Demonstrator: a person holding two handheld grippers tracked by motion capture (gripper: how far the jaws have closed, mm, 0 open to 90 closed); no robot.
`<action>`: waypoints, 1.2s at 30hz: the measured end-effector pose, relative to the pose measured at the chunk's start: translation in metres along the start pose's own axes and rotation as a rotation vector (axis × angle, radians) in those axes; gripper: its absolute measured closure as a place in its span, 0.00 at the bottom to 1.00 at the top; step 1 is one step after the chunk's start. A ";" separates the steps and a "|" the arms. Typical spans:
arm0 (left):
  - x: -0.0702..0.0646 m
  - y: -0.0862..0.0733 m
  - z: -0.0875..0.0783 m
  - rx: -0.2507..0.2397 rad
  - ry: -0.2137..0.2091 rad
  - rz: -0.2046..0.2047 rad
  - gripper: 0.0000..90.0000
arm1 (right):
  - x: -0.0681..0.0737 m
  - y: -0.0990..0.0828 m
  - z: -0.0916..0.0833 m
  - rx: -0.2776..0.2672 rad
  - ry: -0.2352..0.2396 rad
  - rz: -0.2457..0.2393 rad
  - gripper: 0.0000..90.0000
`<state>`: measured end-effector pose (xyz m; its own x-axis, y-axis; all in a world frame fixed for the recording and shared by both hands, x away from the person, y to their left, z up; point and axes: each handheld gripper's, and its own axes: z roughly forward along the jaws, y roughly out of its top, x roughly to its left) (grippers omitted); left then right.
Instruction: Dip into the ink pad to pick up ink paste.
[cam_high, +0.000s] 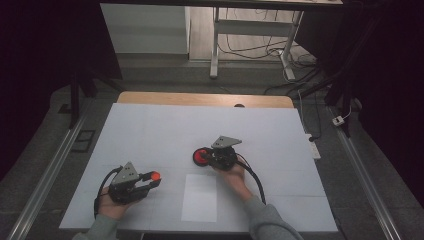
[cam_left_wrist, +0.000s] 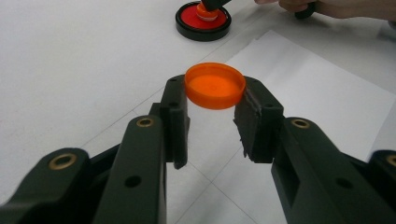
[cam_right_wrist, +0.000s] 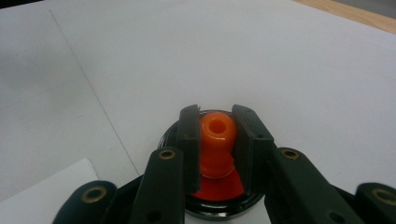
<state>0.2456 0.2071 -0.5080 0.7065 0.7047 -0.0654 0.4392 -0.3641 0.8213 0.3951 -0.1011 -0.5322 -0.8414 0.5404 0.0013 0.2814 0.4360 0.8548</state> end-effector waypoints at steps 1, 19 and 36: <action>0.000 0.000 0.000 0.000 0.001 0.001 0.73 | 0.000 0.000 0.000 0.000 0.000 0.001 0.81; 0.003 0.000 0.000 0.003 0.000 -0.002 0.73 | -0.001 0.022 -0.022 -0.139 0.011 0.040 0.81; 0.003 -0.001 0.001 0.005 -0.005 -0.002 0.73 | -0.007 0.016 0.001 -0.049 -0.003 0.026 0.81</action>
<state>0.2481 0.2089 -0.5092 0.7084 0.7023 -0.0705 0.4439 -0.3656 0.8181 0.4056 -0.0968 -0.5186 -0.8326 0.5534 0.0224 0.2803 0.3861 0.8788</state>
